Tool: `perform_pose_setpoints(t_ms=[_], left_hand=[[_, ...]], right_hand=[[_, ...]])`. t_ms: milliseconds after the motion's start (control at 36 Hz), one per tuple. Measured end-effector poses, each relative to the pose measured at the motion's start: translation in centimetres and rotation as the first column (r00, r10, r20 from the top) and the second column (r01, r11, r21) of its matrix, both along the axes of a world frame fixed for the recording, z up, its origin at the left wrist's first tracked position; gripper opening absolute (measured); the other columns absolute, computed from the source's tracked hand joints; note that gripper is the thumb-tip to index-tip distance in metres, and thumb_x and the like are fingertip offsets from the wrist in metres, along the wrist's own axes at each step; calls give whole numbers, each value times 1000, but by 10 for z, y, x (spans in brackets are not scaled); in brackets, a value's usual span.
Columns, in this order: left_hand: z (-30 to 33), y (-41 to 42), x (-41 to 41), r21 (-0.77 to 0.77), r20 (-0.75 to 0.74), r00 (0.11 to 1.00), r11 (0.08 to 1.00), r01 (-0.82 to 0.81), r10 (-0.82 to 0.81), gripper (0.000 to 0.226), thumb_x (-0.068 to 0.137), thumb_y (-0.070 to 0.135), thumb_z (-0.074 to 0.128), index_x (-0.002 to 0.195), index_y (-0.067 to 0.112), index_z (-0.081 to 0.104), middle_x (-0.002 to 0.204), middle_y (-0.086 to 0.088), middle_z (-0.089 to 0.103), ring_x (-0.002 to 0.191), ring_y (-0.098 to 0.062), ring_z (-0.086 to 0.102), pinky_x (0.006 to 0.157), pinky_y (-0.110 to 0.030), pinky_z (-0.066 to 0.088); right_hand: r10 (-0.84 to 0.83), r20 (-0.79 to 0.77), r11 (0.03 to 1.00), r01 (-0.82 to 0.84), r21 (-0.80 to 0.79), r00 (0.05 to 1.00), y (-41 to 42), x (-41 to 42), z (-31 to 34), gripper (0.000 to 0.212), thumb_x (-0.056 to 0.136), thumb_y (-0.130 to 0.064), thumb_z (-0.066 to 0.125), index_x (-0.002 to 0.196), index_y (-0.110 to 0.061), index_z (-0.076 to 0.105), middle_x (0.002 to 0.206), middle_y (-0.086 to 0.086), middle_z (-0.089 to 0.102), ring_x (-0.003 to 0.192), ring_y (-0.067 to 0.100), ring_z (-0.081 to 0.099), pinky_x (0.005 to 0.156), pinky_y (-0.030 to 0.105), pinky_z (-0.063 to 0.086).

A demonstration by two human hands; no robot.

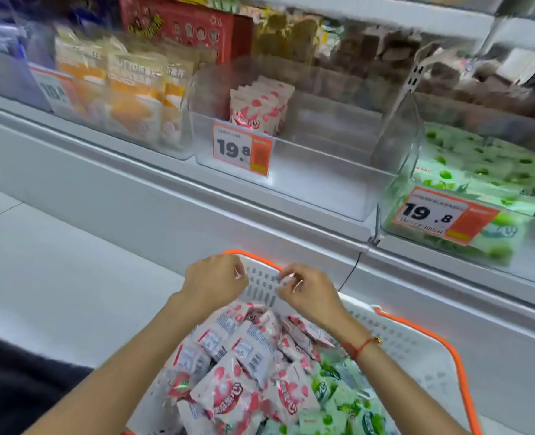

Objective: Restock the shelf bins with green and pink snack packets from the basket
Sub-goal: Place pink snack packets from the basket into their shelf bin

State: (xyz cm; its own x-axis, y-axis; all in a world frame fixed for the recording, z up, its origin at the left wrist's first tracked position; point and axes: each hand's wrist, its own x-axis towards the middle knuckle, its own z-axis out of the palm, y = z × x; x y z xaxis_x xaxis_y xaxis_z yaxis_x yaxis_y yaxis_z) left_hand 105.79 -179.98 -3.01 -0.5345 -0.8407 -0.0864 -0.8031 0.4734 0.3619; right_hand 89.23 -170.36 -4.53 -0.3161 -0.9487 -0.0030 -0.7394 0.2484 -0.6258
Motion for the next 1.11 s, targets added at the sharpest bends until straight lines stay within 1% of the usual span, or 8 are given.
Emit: perform_pose_setpoints(t_ms=[194, 333, 500, 667, 778, 861, 1000, 1111], left_hand=[[-69, 30, 13, 308, 432, 801, 903, 301, -415, 41, 97, 26, 46, 138, 31, 45, 143, 0, 44, 130, -22, 43, 101, -32, 37], [-85, 41, 19, 322, 599, 570, 821, 472, -563, 55, 99, 13, 40, 149, 33, 27, 152, -4, 27, 136, -27, 26, 106, -38, 32], [-83, 17, 18, 446, 229, 881, 849, 283, -414, 62, 94, 12, 52, 149, 27, 28, 151, -4, 33, 135, -24, 36, 106, -33, 36], [-43, 7, 5, 784, -166, 981, 617, 69, 102, 64, 91, 39, 61, 143, 13, 34, 143, -5, 44, 118, -16, 51, 88, -26, 42], [-22, 11, 0, 760, -400, 892, 620, 195, 209, 36, 91, 38, 60, 115, 12, 65, 116, 1, 68, 108, -14, 64, 96, -29, 48], [-2, 9, -5, 677, -552, 783, 702, 220, 286, 28, 88, 29, 66, 109, 10, 68, 100, -2, 74, 98, -18, 69, 89, -27, 54], [47, -10, -4, 505, -681, 710, 818, 277, 180, 21, 83, 17, 71, 104, 15, 71, 93, -5, 75, 85, -12, 71, 76, -18, 56], [96, -33, -1, 382, -720, 693, 848, 366, 25, 15, 84, 16, 71, 95, 26, 73, 90, -1, 76, 86, -10, 71, 80, -20, 56]], right_hand=[[314, 181, 796, -362, 485, 932, 33, 29, -87, 69, 91, -50, 53, 146, -14, 30, 151, 6, 32, 136, 23, 33, 111, 34, 28], [267, 64, 821, -261, 508, 962, 47, 43, -118, 74, 92, -47, 55, 151, -20, 19, 155, 5, 17, 142, 26, 19, 116, 39, 23], [10, 375, 887, -182, 425, 927, 41, 26, -107, 48, 95, -21, 53, 141, -16, 41, 122, 3, 51, 105, 24, 60, 93, 35, 51], [-211, 927, 955, -138, 264, 309, 37, -8, -53, 23, 99, -15, 43, 115, -4, 54, 103, 10, 66, 94, 21, 65, 92, 36, 52], [-131, 982, 987, -74, 142, 135, 34, -9, -20, 32, 100, -16, 41, 128, -4, 51, 108, 12, 66, 99, 23, 64, 91, 38, 51], [-95, 965, 995, -3, 98, 245, 26, -3, 5, 31, 102, -17, 38, 127, -8, 52, 116, 11, 66, 107, 25, 62, 93, 42, 51], [-78, 688, 996, 78, 31, 722, 14, 12, 63, 42, 95, -56, 31, 113, -33, 62, 111, -8, 68, 99, 6, 63, 90, 27, 50], [-22, 460, 979, 113, -172, 888, 2, 20, 107, 18, 87, -46, 60, 97, -32, 65, 101, -7, 70, 92, 8, 66, 88, 32, 54]])
